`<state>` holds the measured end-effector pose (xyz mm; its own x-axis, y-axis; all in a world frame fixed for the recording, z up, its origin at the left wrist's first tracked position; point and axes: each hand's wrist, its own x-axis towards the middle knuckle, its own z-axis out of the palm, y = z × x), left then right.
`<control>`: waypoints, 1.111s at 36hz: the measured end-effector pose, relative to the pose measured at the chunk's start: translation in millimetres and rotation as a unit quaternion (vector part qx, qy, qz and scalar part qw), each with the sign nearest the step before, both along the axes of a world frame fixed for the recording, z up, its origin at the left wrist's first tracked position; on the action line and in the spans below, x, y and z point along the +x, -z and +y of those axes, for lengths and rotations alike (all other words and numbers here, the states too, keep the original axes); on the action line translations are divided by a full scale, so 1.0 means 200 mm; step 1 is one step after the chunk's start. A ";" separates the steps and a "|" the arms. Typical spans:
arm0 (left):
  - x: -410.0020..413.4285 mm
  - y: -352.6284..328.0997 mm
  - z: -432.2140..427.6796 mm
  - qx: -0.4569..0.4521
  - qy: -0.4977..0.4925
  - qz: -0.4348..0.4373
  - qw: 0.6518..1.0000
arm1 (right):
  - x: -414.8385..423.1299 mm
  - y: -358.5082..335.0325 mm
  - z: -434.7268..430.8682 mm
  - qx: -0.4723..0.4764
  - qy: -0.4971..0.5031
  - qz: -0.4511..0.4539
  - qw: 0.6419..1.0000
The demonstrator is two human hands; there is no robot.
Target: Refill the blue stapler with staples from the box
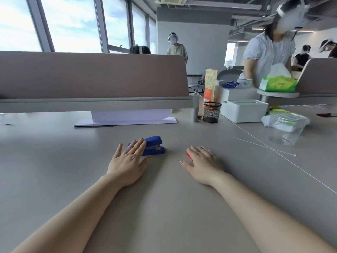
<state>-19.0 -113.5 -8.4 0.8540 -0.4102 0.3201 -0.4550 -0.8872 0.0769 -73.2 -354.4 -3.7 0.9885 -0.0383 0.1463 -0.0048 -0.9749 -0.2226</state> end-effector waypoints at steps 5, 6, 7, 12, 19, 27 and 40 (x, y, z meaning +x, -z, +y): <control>0.16 0.00 0.05 0.001 -0.013 0.007 1.000 | 0.23 0.00 0.11 0.073 0.024 0.013 0.997; 0.20 0.00 0.05 0.000 -0.017 0.011 1.000 | 0.29 -0.01 0.12 0.086 0.024 0.018 0.996; 0.25 -0.01 0.05 -0.003 -0.019 0.015 1.000 | 0.35 -0.01 0.14 0.100 0.022 0.023 0.995; 0.50 -0.03 0.06 -0.037 -0.014 0.041 0.998 | 0.66 -0.05 0.16 0.116 -0.010 0.024 0.993; 0.83 -0.02 0.05 -0.064 -0.006 0.057 0.996 | 1.04 0.01 0.10 0.100 -0.040 -0.057 0.992; 0.98 -0.02 0.03 -0.100 0.004 0.063 0.993 | 1.23 -0.04 0.12 0.098 -0.023 -0.091 0.991; 1.03 0.01 0.02 -0.058 0.002 0.051 0.997 | 1.36 0.02 0.11 0.094 -0.037 -0.114 0.988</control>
<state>186.4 -110.3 -10.2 0.8829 -0.3791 0.2772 -0.4431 -0.8680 0.2241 198.3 -332.1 -7.2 0.9320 -0.0148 0.3622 0.1359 -0.9120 -0.3871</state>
